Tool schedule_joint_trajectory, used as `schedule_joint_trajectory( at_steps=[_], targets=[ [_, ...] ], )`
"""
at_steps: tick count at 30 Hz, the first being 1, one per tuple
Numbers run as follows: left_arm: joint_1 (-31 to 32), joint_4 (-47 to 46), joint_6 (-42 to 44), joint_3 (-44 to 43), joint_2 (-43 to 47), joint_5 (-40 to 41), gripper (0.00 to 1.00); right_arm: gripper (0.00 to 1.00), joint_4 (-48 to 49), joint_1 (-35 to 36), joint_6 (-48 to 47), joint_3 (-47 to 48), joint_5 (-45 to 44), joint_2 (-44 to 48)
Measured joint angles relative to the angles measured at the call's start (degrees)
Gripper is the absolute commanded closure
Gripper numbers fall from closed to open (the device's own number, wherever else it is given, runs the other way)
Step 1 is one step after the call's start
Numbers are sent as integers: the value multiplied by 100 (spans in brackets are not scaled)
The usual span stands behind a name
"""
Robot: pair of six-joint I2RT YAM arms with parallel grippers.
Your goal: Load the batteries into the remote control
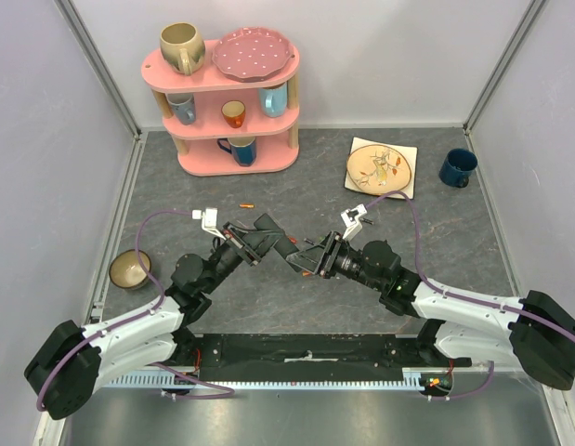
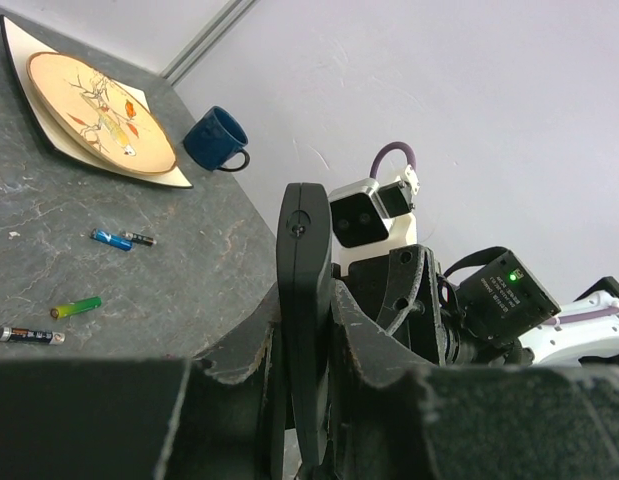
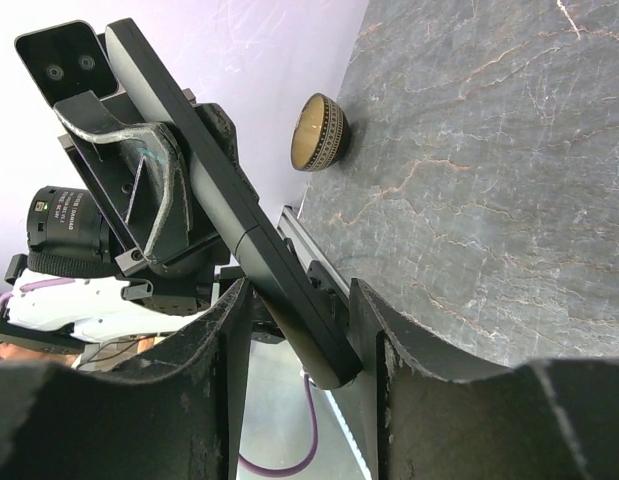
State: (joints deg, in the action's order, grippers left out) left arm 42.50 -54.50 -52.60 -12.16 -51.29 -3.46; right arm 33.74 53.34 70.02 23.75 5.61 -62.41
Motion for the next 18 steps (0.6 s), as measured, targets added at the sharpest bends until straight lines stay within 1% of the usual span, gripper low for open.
schedule_joint_trajectory(
  at_steps=[8,18],
  targets=[
    [0,2,-2,0,33,33,98,59,42,0,-15,0,31,0],
    [0,0,-4,-4,109,57,98,59,140,0,-59,0,98,13]
  ],
)
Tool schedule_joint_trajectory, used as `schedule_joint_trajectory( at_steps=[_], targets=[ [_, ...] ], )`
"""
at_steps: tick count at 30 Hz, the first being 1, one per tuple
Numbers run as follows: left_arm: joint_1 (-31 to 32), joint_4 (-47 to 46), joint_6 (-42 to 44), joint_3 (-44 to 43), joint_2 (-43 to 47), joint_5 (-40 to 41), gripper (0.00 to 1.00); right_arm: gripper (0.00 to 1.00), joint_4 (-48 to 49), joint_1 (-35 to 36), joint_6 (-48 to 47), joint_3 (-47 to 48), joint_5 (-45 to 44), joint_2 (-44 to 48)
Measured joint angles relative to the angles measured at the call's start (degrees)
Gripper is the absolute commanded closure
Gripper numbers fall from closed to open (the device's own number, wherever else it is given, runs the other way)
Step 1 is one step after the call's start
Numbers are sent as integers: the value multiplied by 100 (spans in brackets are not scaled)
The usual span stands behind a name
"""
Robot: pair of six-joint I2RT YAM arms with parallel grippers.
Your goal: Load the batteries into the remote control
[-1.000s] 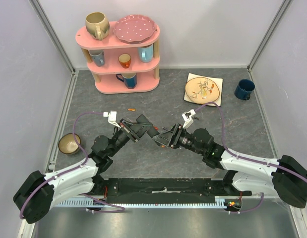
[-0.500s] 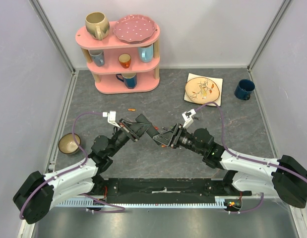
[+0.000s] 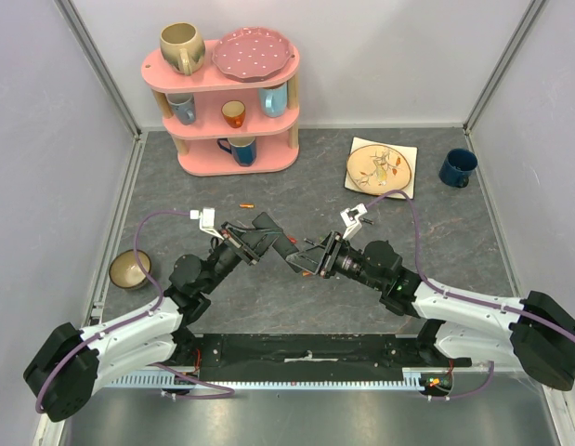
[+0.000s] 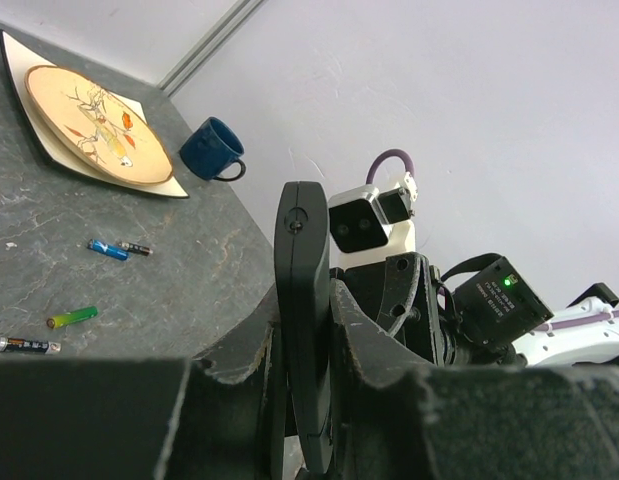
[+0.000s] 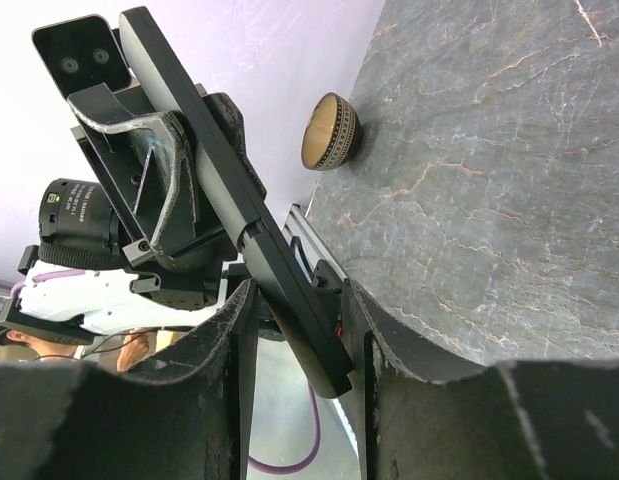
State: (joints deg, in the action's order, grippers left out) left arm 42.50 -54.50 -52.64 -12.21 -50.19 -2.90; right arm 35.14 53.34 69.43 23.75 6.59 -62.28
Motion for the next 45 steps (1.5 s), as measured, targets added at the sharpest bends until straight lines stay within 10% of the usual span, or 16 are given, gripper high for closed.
schedule_joint_trajectory(
  at_steps=[34,45],
  targets=[
    [2,0,-4,-4,-151,-9,98,8,-804,0,-173,334,-48,149],
    [2,20,-203,-4,-354,85,98,2,-2868,-90,-1231,1078,-361,839]
  ],
)
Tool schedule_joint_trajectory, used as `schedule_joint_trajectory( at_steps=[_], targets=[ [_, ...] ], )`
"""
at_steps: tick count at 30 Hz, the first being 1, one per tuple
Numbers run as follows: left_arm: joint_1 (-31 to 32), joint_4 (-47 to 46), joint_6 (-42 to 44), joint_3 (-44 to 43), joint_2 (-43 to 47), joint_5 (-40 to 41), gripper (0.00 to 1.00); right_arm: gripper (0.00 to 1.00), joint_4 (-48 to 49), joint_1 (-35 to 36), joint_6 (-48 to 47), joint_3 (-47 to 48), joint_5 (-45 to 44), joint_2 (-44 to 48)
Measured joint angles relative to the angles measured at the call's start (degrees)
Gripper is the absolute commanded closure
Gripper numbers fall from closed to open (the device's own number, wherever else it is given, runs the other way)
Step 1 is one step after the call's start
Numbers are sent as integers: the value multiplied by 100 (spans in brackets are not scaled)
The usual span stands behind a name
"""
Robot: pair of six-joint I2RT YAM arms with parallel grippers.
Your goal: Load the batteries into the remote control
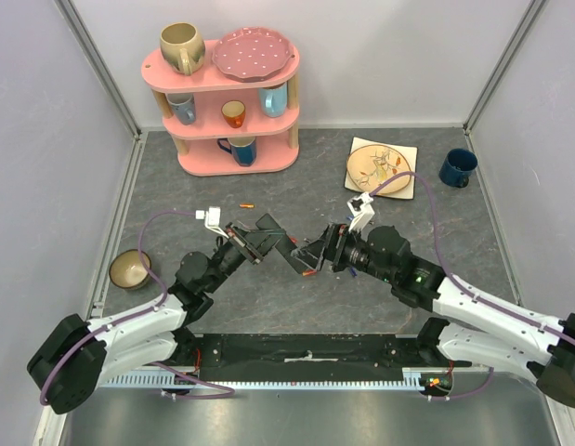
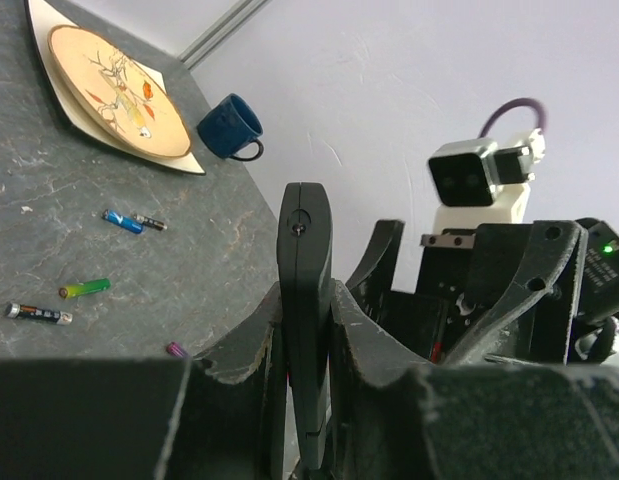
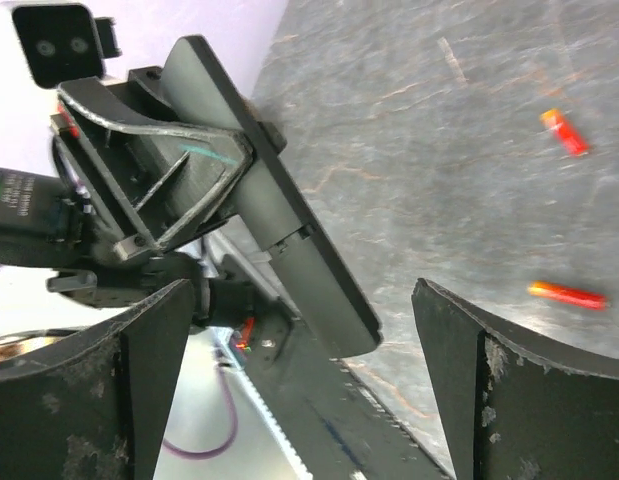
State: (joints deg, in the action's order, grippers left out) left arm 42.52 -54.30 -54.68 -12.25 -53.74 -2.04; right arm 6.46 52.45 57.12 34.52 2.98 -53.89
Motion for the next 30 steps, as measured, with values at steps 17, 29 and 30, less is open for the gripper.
schedule_joint_trajectory(
  at_steps=[17,29,30],
  targets=[
    [-170,79,-1147,-317,-1244,-940,98,2,-4232,426,-3003,2618,-1488,-551],
    [-297,-1209,-1731,-323,-2262,-1338,98,2,-4328,970,-2916,2398,-1613,-601],
    [-308,-1314,-1766,-328,-2345,-1357,98,2,-4325,1056,-2909,2398,-1657,-645]
  ],
)
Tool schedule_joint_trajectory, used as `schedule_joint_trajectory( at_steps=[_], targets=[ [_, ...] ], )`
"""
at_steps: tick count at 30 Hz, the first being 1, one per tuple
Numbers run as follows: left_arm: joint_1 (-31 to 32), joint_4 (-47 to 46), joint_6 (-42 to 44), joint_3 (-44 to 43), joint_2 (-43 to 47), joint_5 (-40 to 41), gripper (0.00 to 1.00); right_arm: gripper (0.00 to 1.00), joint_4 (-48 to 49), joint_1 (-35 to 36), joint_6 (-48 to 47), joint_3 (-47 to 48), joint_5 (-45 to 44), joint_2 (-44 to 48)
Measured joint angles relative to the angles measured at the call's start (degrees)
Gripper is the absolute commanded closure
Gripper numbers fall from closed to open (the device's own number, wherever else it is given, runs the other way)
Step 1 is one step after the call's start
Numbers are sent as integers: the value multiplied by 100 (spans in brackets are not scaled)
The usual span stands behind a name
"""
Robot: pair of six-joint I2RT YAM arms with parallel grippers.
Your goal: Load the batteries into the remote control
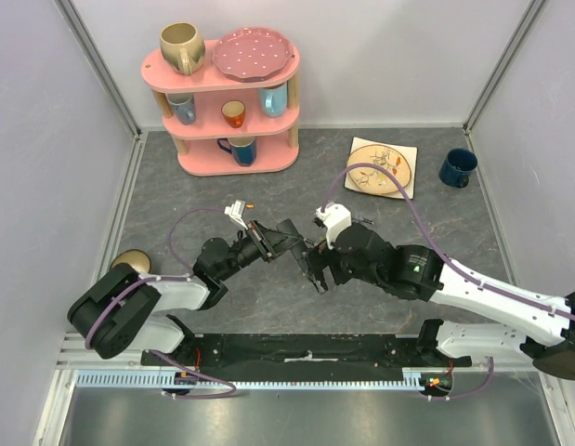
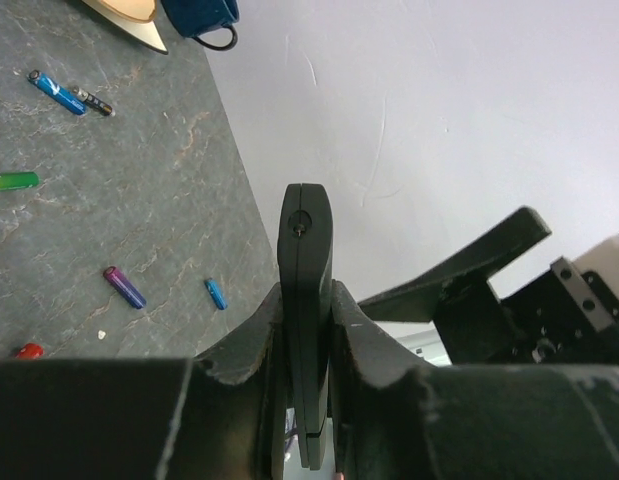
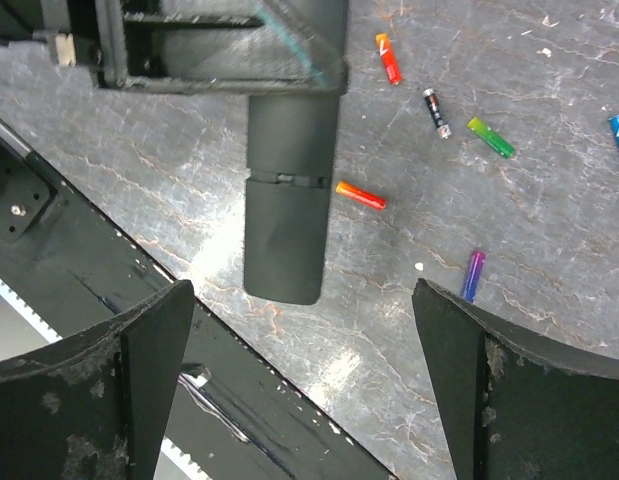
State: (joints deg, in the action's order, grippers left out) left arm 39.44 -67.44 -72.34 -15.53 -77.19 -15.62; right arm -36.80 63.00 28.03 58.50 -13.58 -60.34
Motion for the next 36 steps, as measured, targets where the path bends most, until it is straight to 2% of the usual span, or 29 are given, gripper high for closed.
schedule_joint_trajectory(
  at_steps=[6,12,19,28,36],
  targets=[
    [-22,-433,-195,-7,-407,-11,98,3,-72,483,48,48,-466,-505],
    [-22,-555,-264,-7,-479,-11,98,8,-155,542,131,144,-743,-767],
    [-22,-640,-275,-7,-479,-11,98,16,-166,542,146,205,-787,-931],
    [-22,-640,-275,-7,-459,-11,98,21,-160,542,111,225,-732,-1075],
    [-22,-640,-275,-7,-426,-11,98,34,-144,549,85,232,-684,-1091]
  ],
)
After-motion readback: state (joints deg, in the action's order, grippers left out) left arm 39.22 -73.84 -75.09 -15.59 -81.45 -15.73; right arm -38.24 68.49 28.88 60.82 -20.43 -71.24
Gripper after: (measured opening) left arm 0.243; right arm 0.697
